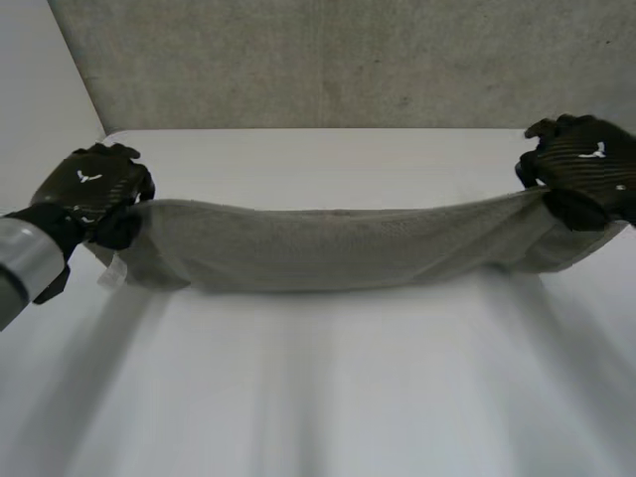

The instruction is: Fold the towel.

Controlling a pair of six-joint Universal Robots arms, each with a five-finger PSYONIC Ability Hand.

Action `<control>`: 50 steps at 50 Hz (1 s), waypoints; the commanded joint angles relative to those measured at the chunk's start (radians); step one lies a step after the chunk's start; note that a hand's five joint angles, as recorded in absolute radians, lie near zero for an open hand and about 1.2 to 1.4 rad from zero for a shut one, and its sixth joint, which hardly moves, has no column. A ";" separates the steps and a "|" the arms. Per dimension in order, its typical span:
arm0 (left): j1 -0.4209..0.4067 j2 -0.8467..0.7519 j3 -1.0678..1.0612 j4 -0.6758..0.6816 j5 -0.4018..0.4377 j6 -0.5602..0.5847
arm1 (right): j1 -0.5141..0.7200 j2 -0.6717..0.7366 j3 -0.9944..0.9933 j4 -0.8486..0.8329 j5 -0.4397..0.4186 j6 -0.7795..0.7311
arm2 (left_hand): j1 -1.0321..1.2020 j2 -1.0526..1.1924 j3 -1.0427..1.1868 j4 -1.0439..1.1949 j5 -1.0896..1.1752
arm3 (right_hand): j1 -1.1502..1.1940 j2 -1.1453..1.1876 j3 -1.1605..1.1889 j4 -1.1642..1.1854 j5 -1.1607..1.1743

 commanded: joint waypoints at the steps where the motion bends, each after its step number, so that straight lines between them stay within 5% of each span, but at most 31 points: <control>1: -0.017 -0.315 0.239 -0.082 -0.008 0.004 | 0.123 0.320 -0.276 0.095 0.128 -0.044 | 0.096 0.060 -0.042 -0.056 0.074 | 0.092 0.094 -0.050 -0.078 0.058; 11: -0.040 -0.586 0.517 -0.128 -0.062 0.004 | 0.212 0.610 -0.598 0.172 0.211 -0.133 | 0.096 0.060 -0.042 -0.056 0.074 | 0.092 0.094 -0.050 -0.078 0.058; 19: -0.066 -0.694 0.586 0.033 -0.080 0.004 | 0.273 0.785 -0.722 0.003 0.319 -0.133 | 0.096 0.060 -0.042 -0.056 0.074 | 0.092 0.094 -0.050 -0.078 0.058; 27: -0.083 -0.732 0.584 0.203 -0.108 0.005 | 0.284 0.837 -0.730 -0.242 0.364 -0.099 | 0.096 0.060 -0.042 -0.056 0.074 | 0.092 0.094 -0.050 -0.078 0.058; 42: -0.103 -0.803 0.627 0.238 -0.108 0.005 | 0.290 0.949 -0.826 -0.295 0.372 -0.047 | 0.096 0.060 -0.042 -0.056 0.074 | 0.020 0.022 -0.050 -0.078 -0.014; 43: -0.105 -0.803 0.627 0.238 -0.111 0.005 | 0.290 0.957 -0.826 -0.295 0.376 -0.048 | -0.276 -0.312 -0.042 -0.056 -0.298 | -0.579 -0.577 -0.050 -0.078 -0.613; 44: -0.105 -0.803 0.627 0.238 -0.111 0.005 | 0.290 0.957 -0.826 -0.295 0.376 -0.048 | -0.279 -0.316 -0.042 -0.056 -0.302 | -0.585 -0.583 -0.050 -0.078 -0.619; 45: -0.106 -0.803 0.626 0.238 -0.119 0.005 | 0.293 0.962 -0.828 -0.295 0.388 -0.050 | -0.823 -0.859 -0.042 -0.056 -0.845 | -1.045 -1.042 -0.050 -0.078 -1.079; 46: -0.106 -0.803 0.626 0.238 -0.119 0.005 | 0.293 0.960 -0.823 -0.295 0.404 -0.048 | -0.828 -0.865 -0.042 -0.056 -0.851 | -1.130 -1.128 -0.050 -0.078 -1.164; 47: -0.108 -0.801 0.621 0.238 -0.120 0.005 | 0.293 0.960 -0.823 -0.295 0.404 -0.048 | -1.119 -1.155 -0.042 -0.056 -1.141 | -1.130 -1.128 -0.050 -0.078 -1.164; 50: -0.109 -0.787 0.610 0.237 -0.120 0.004 | 0.294 0.942 -0.816 -0.292 0.431 -0.045 | -1.113 -1.149 -0.042 -0.056 -1.135 | -1.130 -1.128 -0.050 -0.078 -1.164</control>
